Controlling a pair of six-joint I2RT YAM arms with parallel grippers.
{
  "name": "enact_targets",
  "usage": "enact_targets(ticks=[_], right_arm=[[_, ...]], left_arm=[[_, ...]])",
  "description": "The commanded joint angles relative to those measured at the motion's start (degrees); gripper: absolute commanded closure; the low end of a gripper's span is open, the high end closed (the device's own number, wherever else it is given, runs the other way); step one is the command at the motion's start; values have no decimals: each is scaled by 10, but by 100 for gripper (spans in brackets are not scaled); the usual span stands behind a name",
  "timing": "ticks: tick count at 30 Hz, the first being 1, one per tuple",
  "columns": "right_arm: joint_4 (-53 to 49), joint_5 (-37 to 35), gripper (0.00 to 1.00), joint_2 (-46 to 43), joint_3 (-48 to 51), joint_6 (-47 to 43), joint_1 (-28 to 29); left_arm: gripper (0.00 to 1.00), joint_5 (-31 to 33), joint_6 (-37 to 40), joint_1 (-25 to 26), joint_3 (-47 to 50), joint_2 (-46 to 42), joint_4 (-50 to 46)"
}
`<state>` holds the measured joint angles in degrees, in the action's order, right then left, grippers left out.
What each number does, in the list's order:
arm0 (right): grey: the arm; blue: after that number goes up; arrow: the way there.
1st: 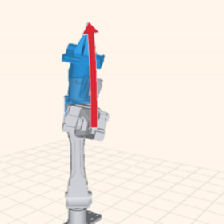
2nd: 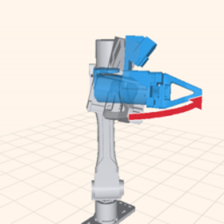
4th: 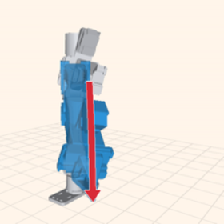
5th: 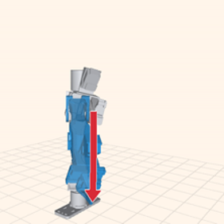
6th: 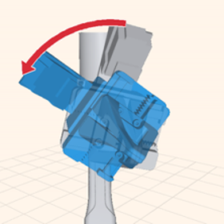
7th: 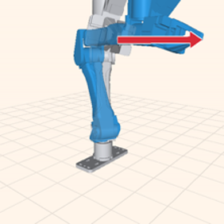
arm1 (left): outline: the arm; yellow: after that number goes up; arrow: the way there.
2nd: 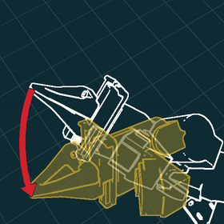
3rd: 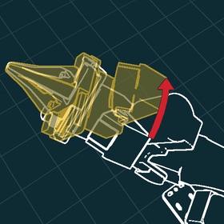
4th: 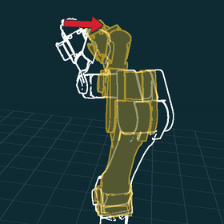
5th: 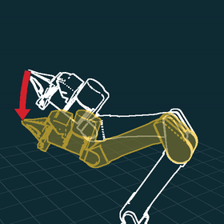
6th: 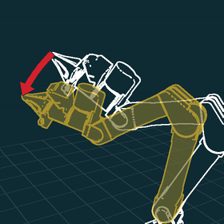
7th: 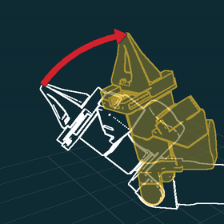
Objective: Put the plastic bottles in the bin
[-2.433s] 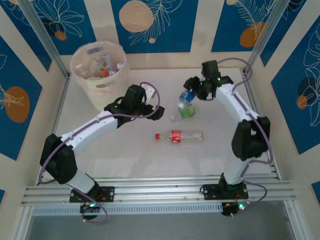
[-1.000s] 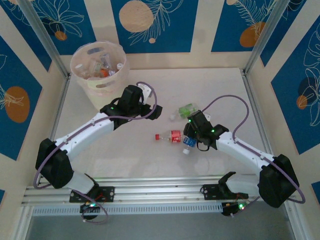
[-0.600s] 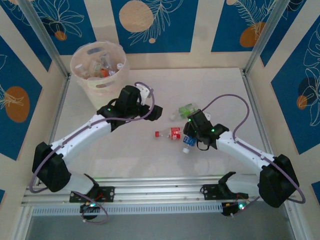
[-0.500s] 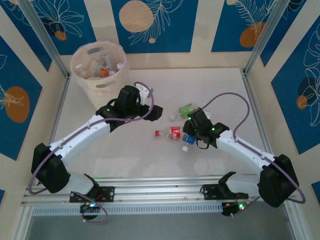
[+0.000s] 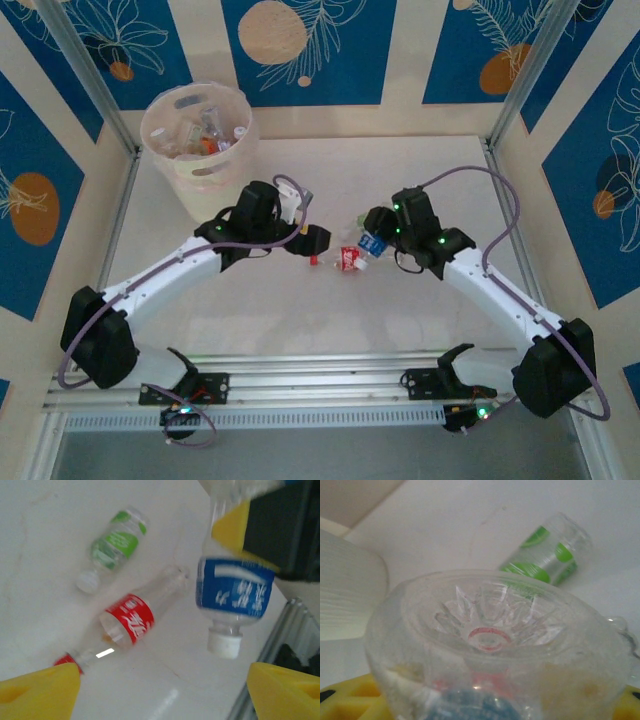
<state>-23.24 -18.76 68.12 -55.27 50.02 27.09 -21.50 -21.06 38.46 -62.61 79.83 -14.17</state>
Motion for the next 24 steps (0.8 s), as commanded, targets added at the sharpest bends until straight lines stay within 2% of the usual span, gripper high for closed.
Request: enact_targets(ticks=[1, 9, 21, 24], right_arm=[[36, 42, 41, 8, -50, 12, -5], [56, 68, 41, 51, -114, 30, 2], [72, 89, 41, 66, -132, 47, 16], [77, 94, 41, 62, -126, 54, 19]], left_arm=[[18, -59, -11, 10, 15, -23, 9], [23, -38, -10, 45, 0, 8, 45], [39, 16, -34, 47, -21, 38, 97], [40, 16, -36, 47, -26, 42, 103]])
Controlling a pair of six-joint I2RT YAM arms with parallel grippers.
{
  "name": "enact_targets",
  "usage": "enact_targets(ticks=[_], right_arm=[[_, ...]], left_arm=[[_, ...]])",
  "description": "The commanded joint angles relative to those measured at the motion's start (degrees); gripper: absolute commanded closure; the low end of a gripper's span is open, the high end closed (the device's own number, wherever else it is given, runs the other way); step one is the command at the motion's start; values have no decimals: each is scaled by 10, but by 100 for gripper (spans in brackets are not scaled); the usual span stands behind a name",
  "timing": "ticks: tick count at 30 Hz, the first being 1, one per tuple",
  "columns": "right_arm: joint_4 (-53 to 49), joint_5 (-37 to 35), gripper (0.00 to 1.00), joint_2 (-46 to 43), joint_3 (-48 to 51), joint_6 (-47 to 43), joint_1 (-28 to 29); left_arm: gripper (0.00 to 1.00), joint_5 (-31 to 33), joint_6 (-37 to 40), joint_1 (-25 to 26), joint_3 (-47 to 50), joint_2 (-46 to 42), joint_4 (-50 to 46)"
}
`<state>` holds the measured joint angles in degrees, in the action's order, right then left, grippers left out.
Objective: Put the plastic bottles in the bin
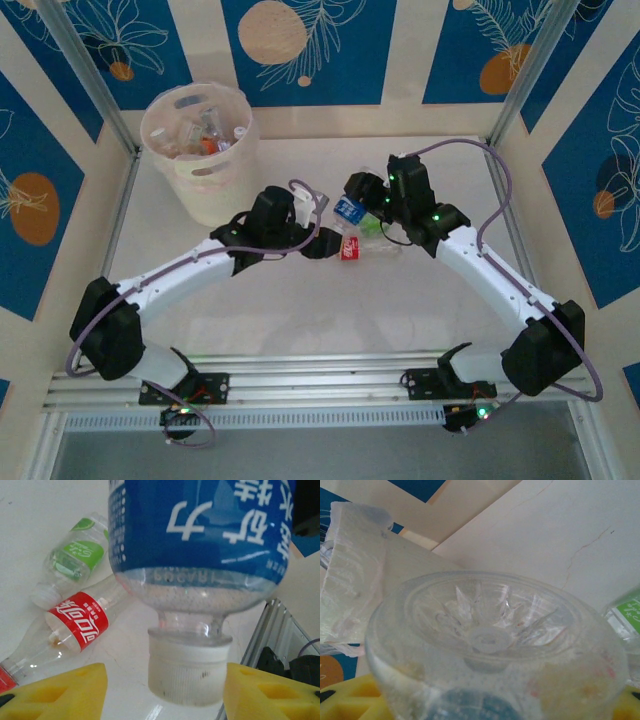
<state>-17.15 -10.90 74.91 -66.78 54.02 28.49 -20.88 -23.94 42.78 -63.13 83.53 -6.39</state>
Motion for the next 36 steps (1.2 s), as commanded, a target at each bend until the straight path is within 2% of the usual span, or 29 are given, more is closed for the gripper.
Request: enact_targets(ticks=[1, 10, 14, 16, 18, 19, 20, 25, 29, 36], right_arm=[[18, 18, 41, -7, -9, 15, 5], [23, 17, 41, -15, -5, 16, 13], [23, 18, 41, -13, -6, 8, 14], [24, 20, 35, -10, -10, 1, 14], [22, 22, 22, -6, -19, -9, 14], [17, 23, 8, -3, -27, -16, 13], [11, 25, 0, 2, -39, -24, 12], [-36, 58, 1, 41, -133, -80, 3], [-53, 51, 1, 41, -176, -106, -8], [-69, 37, 1, -19, -160, -114, -45]], left_arm=[[42, 9, -8, 4, -23, 6, 27], [81, 1, -14, 4, -30, 4, 36], [89, 2, -13, 4, -32, -5, 30], [95, 6, -10, 4, -35, -10, 24], [100, 16, -5, 4, -36, -17, 16], [100, 25, -1, 3, -36, -22, 10], [100, 34, 3, 4, -36, -27, 3], [100, 84, 31, 3, -38, -60, -47], [100, 158, 48, -8, -70, -89, -134], [100, 258, 93, -88, -215, -102, -330]])
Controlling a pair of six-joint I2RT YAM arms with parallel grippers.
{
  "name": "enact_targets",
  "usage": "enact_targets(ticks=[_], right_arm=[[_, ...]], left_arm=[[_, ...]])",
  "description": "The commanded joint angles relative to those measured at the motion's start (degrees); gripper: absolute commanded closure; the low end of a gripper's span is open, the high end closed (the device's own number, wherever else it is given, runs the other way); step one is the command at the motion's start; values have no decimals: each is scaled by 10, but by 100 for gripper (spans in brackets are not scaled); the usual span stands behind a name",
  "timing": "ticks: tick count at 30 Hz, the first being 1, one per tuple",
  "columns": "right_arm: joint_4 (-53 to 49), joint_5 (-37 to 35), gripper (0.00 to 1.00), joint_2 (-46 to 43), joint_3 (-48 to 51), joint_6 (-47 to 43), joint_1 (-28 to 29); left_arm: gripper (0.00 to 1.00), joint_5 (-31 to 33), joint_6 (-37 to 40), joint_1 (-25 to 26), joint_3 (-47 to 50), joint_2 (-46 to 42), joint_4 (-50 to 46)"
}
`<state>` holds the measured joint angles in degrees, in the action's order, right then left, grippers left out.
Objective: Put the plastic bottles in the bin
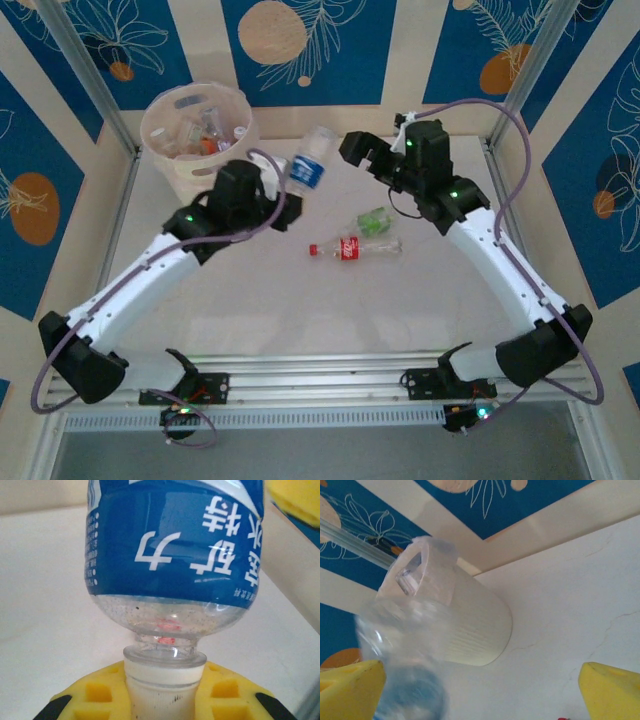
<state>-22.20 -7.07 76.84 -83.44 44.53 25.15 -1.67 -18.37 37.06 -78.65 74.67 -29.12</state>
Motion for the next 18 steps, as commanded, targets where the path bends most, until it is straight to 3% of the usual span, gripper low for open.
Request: enact_targets(ticks=[1, 8, 18], right_arm=[[-22, -3, 1, -46, 14, -17, -15], [-45, -2, 1, -87, 65, -6, -22], [-62, -19, 1, -105, 92, 2, -17]], left_arm=[[100, 76, 46, -45, -83, -10, -125], [100, 187, 104, -149, -249, 46, -238], [99, 193, 98, -267, -397, 198, -314]])
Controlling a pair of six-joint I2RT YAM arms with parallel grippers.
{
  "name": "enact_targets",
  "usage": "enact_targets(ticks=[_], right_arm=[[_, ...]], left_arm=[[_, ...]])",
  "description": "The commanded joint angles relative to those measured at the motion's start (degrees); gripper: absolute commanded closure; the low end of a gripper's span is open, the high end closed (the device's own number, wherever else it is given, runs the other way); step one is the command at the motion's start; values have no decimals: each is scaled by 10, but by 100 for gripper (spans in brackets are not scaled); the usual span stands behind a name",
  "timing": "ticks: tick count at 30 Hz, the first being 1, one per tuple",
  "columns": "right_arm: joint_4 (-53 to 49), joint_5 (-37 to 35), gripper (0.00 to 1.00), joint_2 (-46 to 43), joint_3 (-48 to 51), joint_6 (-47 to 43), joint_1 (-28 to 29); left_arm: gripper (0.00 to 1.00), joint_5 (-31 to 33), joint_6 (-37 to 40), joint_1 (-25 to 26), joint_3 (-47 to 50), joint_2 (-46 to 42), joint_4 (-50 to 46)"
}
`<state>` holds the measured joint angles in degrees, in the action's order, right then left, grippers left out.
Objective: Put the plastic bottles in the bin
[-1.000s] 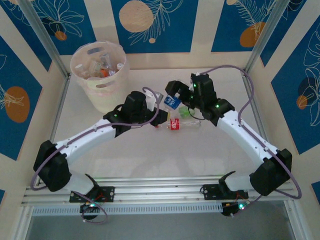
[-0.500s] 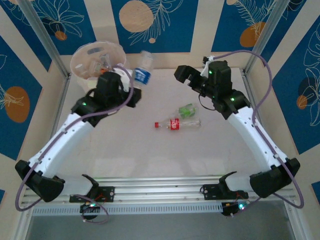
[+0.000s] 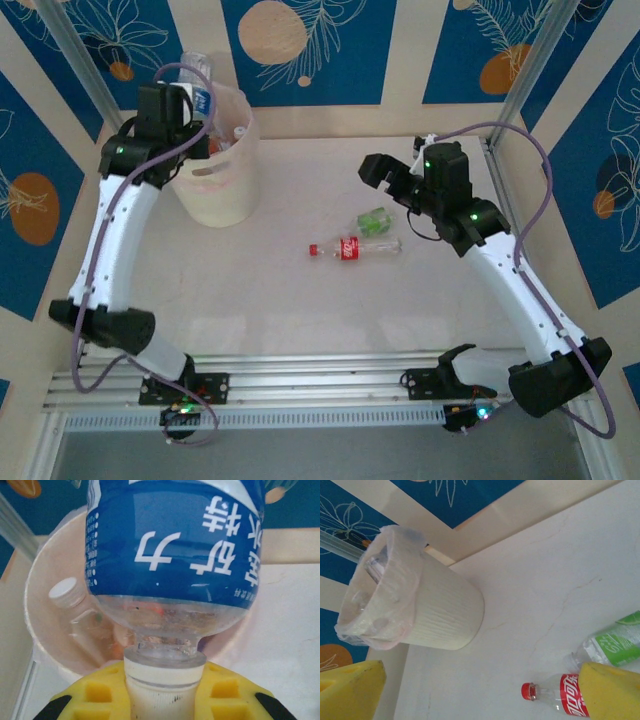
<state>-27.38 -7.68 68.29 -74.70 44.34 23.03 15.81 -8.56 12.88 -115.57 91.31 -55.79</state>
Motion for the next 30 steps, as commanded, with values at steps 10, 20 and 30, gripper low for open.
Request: enact_targets(ticks=[10, 20, 30], right_arm=[[-34, -44, 1, -37, 13, -3, 4], [-29, -48, 1, -29, 16, 0, 4], [-34, -50, 1, -24, 18, 0, 5]], left_arm=[[98, -25, -12, -101, -104, 138, -71], [68, -60, 6, -124, -114, 163, -93], [36, -115, 11, -123, -119, 155, -70]])
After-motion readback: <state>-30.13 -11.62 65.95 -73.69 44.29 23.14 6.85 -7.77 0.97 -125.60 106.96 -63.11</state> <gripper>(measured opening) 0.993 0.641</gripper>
